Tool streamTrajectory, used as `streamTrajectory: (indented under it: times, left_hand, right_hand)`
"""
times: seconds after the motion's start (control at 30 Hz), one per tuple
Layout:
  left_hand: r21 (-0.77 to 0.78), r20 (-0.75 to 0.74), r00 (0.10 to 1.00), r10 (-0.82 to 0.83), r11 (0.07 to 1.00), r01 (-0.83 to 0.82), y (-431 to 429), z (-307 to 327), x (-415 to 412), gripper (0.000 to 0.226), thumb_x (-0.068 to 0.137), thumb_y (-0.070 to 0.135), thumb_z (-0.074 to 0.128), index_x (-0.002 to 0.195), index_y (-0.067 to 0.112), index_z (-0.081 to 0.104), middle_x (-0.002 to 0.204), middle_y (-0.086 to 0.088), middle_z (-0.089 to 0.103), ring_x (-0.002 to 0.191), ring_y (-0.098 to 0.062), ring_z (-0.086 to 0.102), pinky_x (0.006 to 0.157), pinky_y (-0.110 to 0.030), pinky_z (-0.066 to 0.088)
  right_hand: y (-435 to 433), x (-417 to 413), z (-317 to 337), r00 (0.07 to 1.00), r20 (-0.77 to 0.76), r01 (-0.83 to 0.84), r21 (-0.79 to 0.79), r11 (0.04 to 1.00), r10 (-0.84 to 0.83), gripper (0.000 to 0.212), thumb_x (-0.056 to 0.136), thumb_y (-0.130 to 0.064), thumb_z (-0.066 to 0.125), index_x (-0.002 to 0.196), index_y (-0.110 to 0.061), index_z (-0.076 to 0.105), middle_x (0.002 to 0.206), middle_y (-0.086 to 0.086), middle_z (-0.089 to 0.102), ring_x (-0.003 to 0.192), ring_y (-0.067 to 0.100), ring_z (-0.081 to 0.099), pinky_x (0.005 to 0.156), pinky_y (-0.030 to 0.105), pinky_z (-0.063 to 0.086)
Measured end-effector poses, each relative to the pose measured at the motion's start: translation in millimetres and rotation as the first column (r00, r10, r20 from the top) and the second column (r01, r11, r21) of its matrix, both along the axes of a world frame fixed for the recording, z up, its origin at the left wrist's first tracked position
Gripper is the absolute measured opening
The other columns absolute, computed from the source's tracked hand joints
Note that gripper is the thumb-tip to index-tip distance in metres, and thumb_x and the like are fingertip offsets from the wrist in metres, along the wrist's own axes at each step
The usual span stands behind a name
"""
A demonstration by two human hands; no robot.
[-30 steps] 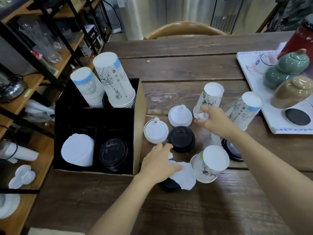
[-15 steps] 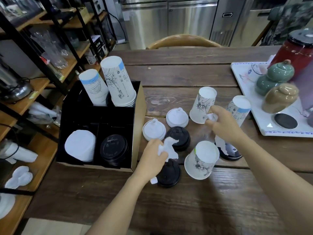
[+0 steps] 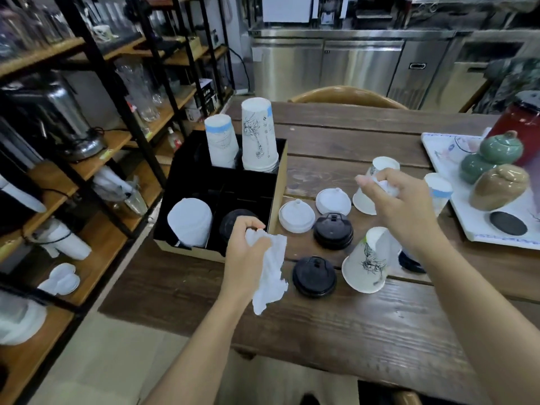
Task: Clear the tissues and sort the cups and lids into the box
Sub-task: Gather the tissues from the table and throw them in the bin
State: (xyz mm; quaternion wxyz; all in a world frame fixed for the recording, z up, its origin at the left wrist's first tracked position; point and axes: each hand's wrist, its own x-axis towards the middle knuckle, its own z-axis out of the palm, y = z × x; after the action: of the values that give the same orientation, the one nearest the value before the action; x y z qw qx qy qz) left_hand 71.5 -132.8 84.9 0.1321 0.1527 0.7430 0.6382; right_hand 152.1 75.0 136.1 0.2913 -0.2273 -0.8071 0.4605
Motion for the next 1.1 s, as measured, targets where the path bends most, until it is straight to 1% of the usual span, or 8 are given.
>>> streamTrajectory:
  times: [0.13,0.33,0.43,0.53,0.67,0.87,1.03,1.1]
  left_hand:
    - [-0.007,-0.021,0.997,0.079,0.997,-0.079,-60,0,14,0.025,0.090,0.016,0.056,0.068,0.016,0.045,0.069,-0.002,0.043,0.067,-0.015,0.041,0.065,-0.029,0.035]
    - [-0.041,0.266,0.924,0.275,0.961,-0.274,-184,-26,43,0.022,0.076,0.036,0.057,0.066,0.021,0.045,0.064,-0.003,0.039,0.065,-0.024,0.036,0.061,-0.041,0.033]
    - [-0.141,0.225,0.879,0.420,0.907,-0.398,-246,-41,57,0.017,0.087,0.022,0.055,0.074,0.013,0.048,0.067,-0.004,0.044,0.060,-0.019,0.041,0.054,-0.026,0.040]
    - [-0.217,0.233,0.816,0.529,0.846,-0.486,-299,-61,67,0.025,0.089,0.020,0.054,0.066,0.018,0.043,0.061,0.002,0.040,0.058,-0.017,0.038,0.055,-0.027,0.034]
    - [-0.300,0.230,0.753,0.617,0.781,-0.548,-351,-106,85,0.024,0.089,0.023,0.056,0.068,0.017,0.044,0.063,0.005,0.041,0.058,-0.012,0.038,0.053,-0.019,0.034]
    - [-0.374,0.302,0.621,0.724,0.689,-0.621,-404,-192,116,0.024,0.090,0.020,0.053,0.085,-0.004,0.050,0.071,-0.005,0.045,0.062,-0.015,0.041,0.056,-0.020,0.036]
    - [-0.368,0.476,0.543,0.692,0.718,-0.591,-424,-276,137,0.013,0.090,0.009,0.050,0.080,0.009,0.041,0.066,0.001,0.042,0.056,-0.012,0.042,0.053,-0.019,0.039]
    - [-0.367,0.538,0.539,0.648,0.756,-0.542,-427,-326,146,0.020,0.088,0.004,0.050,0.080,0.016,0.036,0.077,-0.001,0.041,0.069,-0.016,0.046,0.063,-0.024,0.041]
  right_hand:
    - [-71,2,-5,0.994,0.000,-0.110,-0.005,0.994,0.110,0.043,0.089,-0.031,0.060,0.069,0.006,0.050,0.061,0.011,0.038,0.048,0.009,0.032,0.048,0.017,0.028]
    - [-195,-5,-50,0.952,0.075,-0.292,-0.071,0.954,0.297,0.045,0.090,-0.032,0.057,0.064,0.002,0.042,0.054,0.000,0.031,0.050,0.008,0.030,0.053,0.023,0.023]
    - [-258,-11,-78,0.924,0.102,-0.350,-0.170,0.921,0.370,0.042,0.089,-0.031,0.060,0.057,-0.010,0.044,0.051,-0.007,0.038,0.054,0.009,0.034,0.055,0.028,0.025]
    - [-314,-14,-105,0.877,0.176,-0.402,-0.239,0.884,0.447,0.046,0.088,-0.031,0.061,0.051,-0.017,0.036,0.050,-0.007,0.034,0.052,0.007,0.030,0.053,0.025,0.022]
    - [-368,-14,-150,0.802,0.256,-0.466,-0.295,0.834,0.539,0.043,0.088,-0.029,0.061,0.058,-0.006,0.040,0.058,0.008,0.029,0.056,0.016,0.029,0.055,0.031,0.023]
    - [-437,-10,-243,0.775,0.274,-0.451,-0.393,0.801,0.570,0.043,0.090,-0.026,0.060,0.065,0.003,0.039,0.054,0.000,0.027,0.052,0.012,0.024,0.051,0.027,0.023]
    - [-476,6,-345,0.688,0.304,-0.384,-0.617,0.687,0.659,0.032,0.093,-0.025,0.054,0.068,-0.010,0.039,0.053,-0.012,0.030,0.052,0.006,0.028,0.055,0.025,0.025]
    - [-484,10,-394,0.663,0.332,-0.311,-0.694,0.650,0.671,0.030,0.093,-0.021,0.052,0.068,-0.017,0.036,0.064,-0.008,0.031,0.059,0.010,0.032,0.061,0.028,0.027]
